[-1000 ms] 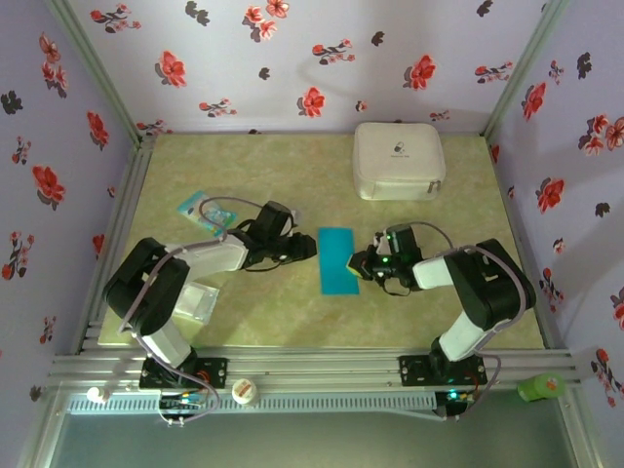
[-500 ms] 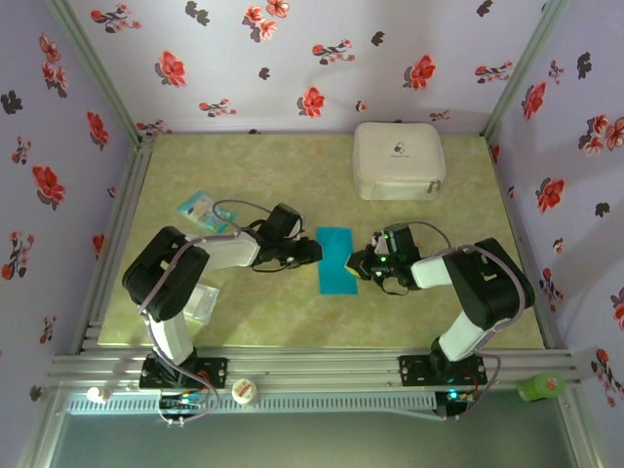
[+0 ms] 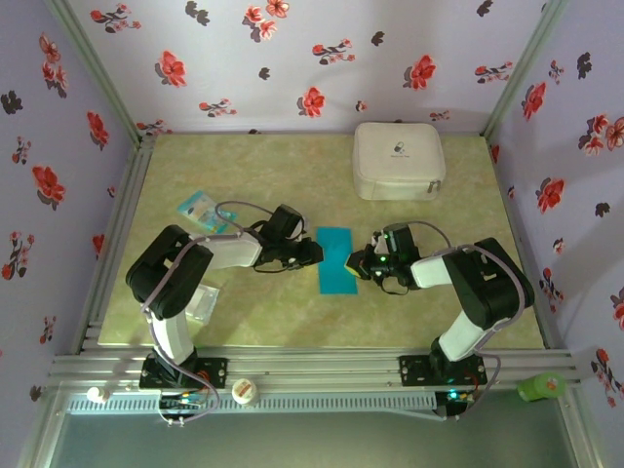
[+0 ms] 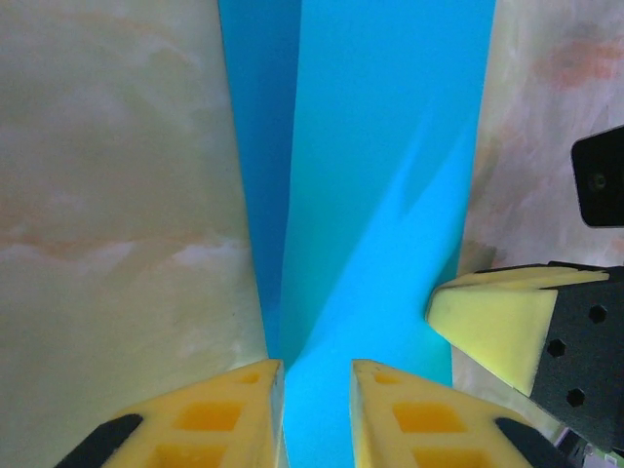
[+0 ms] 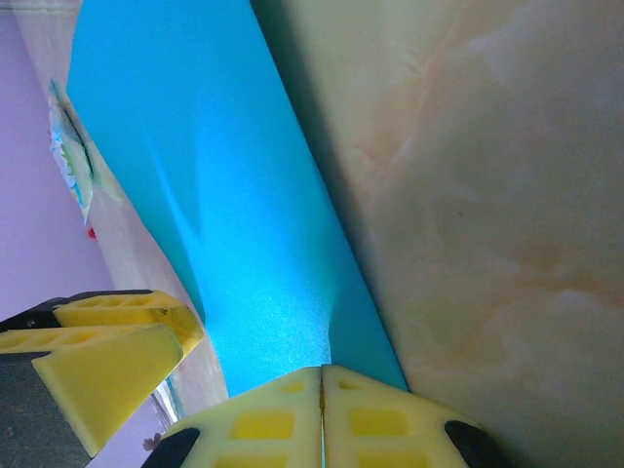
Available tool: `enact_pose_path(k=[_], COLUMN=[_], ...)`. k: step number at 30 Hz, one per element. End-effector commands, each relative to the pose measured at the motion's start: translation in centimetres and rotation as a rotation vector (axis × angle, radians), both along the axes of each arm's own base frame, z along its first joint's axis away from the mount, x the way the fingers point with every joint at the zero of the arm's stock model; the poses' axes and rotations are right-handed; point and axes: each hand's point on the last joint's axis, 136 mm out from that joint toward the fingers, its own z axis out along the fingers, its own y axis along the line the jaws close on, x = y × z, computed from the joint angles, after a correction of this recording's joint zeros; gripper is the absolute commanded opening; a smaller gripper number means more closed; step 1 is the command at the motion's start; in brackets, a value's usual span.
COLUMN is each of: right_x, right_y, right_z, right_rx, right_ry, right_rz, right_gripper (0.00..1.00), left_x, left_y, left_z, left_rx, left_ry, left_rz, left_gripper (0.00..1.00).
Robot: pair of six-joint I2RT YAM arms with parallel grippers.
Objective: Fold a paper plane with a square sheet of paper (pick it up from the middle)
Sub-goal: Third fold the triangle at the center of the table.
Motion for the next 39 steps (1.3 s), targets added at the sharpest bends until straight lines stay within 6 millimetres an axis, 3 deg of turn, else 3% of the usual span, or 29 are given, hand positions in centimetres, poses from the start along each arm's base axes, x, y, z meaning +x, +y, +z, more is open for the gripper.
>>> enact_pose_path(k=[1, 13, 26, 32, 39], right_x=[-1.3, -1.2, -1.1, -0.6, -0.2], right_y=[-0.9, -0.8, -0.7, -0.4, -0.9], right_z=[-2.7, -2.7, -2.2, -0.9, 2.2], right_rx=[-0.080, -0.079, -0.065, -0.057, -0.108], right_ry=[0.100, 0.097, 0.084, 0.035, -0.089], right_rz=[-0.021, -0.020, -0.016, 0.005, 0.041], right_gripper=[0.09, 0.10, 0.13, 0.18, 0.31], left_x=[-0.3, -0.6, -0.4, -0.2, -0.1], left_y=[-0.5, -0.7, -0.7, -0.5, 0.6], left_z=[-0.5, -0.9, -0.3, 0.3, 1.4], left_rx=[-0.008, -0.002, -0.024, -0.039, -0.050], left_ry=[0.022, 0.030, 0.018, 0.007, 0.002], left_rz=[-0.012, -0.033, -0.021, -0.003, 0.022], left_gripper=[0.26, 0.26, 0.08, 0.00, 0.00])
